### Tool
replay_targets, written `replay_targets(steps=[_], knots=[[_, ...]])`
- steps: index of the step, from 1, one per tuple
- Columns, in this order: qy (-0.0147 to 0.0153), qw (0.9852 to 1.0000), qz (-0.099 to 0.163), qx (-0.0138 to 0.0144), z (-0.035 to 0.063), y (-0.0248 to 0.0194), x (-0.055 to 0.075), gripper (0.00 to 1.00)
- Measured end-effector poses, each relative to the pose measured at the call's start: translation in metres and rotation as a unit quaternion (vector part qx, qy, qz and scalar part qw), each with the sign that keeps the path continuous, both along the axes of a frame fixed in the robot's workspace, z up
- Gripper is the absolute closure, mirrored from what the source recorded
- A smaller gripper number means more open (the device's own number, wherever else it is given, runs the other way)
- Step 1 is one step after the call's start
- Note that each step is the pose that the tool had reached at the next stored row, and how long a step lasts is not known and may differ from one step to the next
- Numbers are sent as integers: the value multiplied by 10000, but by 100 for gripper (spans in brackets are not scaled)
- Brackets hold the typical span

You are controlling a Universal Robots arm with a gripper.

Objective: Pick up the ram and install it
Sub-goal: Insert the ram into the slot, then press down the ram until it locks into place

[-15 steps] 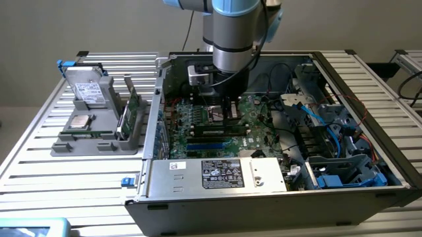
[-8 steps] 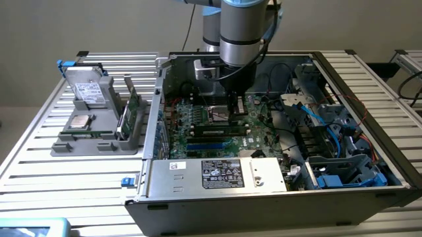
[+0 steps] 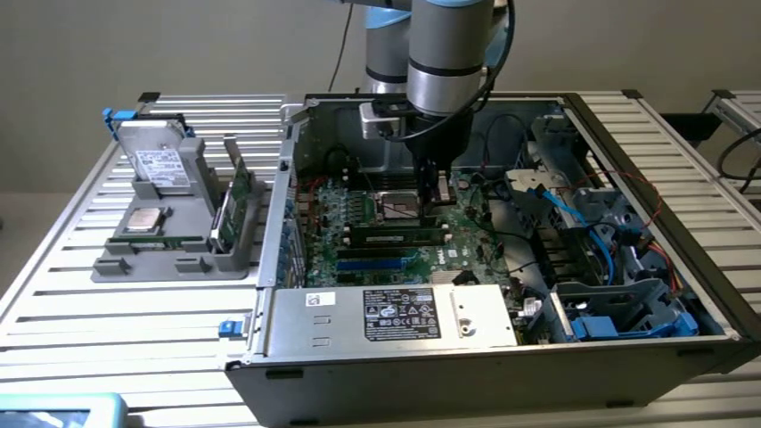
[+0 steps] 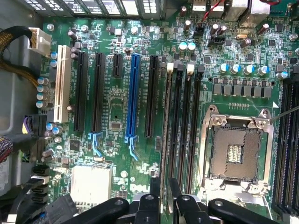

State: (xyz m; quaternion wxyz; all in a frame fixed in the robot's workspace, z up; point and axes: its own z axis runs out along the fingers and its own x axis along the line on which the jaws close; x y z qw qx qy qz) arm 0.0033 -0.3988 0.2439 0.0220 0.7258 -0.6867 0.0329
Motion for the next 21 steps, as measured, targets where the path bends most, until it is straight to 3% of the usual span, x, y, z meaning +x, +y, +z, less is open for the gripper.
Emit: replay_targets(steps=[8,10,12,15,18,21], knots=[[0,10000,0,-1,0,0,0,78],[0,10000,0,0,0,0,0,80],[0,10000,0,-1,0,0,0,89],[0,10000,0,-1,0,0,0,89],[1,10000,-22,-32,-1,3,3,89],[1,9999,-68,-93,-7,5,3,89]])
